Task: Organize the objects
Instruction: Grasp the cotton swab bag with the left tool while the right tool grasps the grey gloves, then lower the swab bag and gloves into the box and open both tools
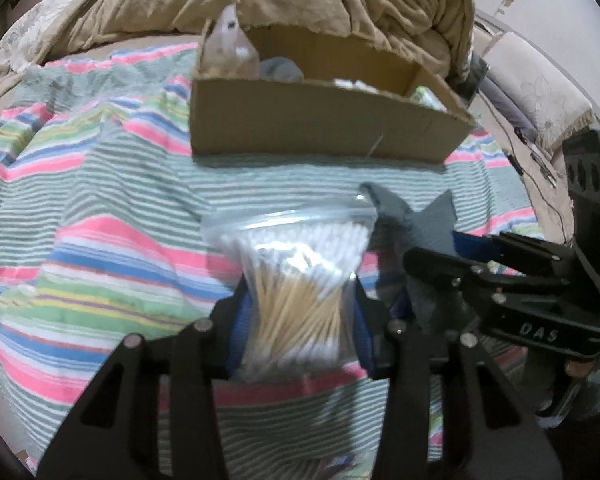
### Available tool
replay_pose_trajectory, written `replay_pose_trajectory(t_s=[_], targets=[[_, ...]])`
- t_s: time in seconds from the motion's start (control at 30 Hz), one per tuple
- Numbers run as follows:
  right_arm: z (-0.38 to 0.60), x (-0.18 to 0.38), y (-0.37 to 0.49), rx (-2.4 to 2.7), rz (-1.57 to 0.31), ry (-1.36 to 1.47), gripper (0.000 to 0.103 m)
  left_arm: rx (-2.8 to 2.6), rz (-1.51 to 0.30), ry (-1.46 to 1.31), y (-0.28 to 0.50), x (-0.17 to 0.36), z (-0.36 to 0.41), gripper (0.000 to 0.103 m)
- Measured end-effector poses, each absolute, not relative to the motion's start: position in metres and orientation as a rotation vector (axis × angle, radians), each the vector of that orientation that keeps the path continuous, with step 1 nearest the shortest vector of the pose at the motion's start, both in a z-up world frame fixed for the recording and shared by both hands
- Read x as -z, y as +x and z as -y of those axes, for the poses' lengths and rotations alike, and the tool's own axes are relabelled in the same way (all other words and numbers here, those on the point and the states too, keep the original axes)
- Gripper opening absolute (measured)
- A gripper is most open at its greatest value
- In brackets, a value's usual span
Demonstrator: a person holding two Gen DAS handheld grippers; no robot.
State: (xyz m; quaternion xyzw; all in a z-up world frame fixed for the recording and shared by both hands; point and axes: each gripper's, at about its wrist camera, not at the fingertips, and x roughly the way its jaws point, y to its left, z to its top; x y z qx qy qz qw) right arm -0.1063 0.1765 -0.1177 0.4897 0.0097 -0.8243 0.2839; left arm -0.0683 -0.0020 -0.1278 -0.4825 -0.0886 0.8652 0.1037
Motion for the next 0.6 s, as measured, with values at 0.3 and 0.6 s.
replay_pose_trajectory(t_s=[0.3, 0.6], targets=[[-0.201, 0.075, -0.104, 2.239, 0.081, 1.206, 0.047, -2.575, 0.251, -1.329, -0.065, 0.100, 0.002, 0.045], [-0.210, 0.042, -0.113, 2.283, 0.112, 1.116, 0.047, -2.617, 0.234, -1.244, -0.068, 0.070, 0.000, 0.045]])
